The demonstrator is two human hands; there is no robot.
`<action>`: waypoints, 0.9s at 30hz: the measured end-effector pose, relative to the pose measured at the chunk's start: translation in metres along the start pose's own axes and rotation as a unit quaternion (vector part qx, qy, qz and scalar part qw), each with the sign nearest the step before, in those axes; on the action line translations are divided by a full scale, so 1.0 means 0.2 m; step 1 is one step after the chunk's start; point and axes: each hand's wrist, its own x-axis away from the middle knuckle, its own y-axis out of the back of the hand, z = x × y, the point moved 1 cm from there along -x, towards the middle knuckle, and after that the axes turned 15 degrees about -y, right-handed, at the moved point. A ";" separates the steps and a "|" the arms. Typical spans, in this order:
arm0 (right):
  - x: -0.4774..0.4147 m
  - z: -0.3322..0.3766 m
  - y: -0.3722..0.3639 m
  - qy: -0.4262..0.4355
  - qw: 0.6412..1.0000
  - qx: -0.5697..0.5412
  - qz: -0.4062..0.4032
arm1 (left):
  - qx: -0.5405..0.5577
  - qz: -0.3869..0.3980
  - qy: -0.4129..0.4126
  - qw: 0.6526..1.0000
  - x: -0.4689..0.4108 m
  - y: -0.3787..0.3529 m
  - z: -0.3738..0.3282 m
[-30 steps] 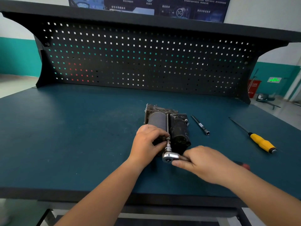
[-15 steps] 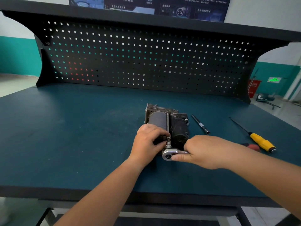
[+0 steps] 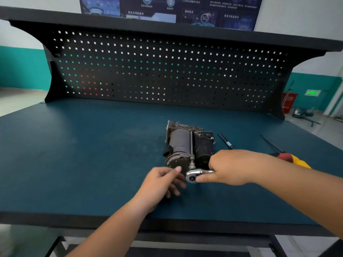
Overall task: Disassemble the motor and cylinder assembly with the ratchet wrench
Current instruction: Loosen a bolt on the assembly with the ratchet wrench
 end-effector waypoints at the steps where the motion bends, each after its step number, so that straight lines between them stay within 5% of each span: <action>1: 0.00 0.01 0.00 -0.001 1.000 -0.003 0.003 | 0.037 0.030 0.047 0.998 0.00 -0.02 -0.01; 8: 0.03 0.00 0.02 -0.023 0.998 -0.029 -0.042 | 0.238 0.027 0.187 0.953 -0.10 -0.15 -0.12; 12: 0.08 -0.02 -0.02 -0.067 0.980 -0.062 -0.178 | 0.271 -0.008 0.195 0.943 -0.09 -0.18 -0.12; 14: 0.13 -0.01 -0.10 -0.027 0.930 -0.188 -0.315 | 0.282 -0.021 0.194 0.939 -0.09 -0.19 -0.12; 15: 0.17 -0.01 -0.15 0.002 0.871 -0.293 -0.395 | 0.286 -0.027 0.190 0.939 -0.09 -0.19 -0.11; 17: 0.27 0.02 -0.28 0.032 0.693 -0.540 -0.476 | 0.296 -0.032 0.179 0.938 -0.09 -0.20 -0.09; 20: 0.29 0.14 -0.50 -0.027 0.436 -0.847 -0.302 | 0.301 -0.039 0.173 0.937 -0.10 -0.20 -0.08; 23: 0.18 0.19 -0.56 -0.083 0.300 -0.940 -0.137 | 0.296 -0.035 0.176 0.938 -0.10 -0.19 -0.08; 26: 0.09 0.13 -0.39 -0.007 0.105 -0.985 -0.134 | 0.285 -0.015 0.167 0.944 -0.10 -0.17 -0.08; 27: 0.08 0.12 -0.34 0.014 0.066 -0.987 -0.143 | 0.280 -0.009 0.166 0.946 -0.10 -0.17 -0.08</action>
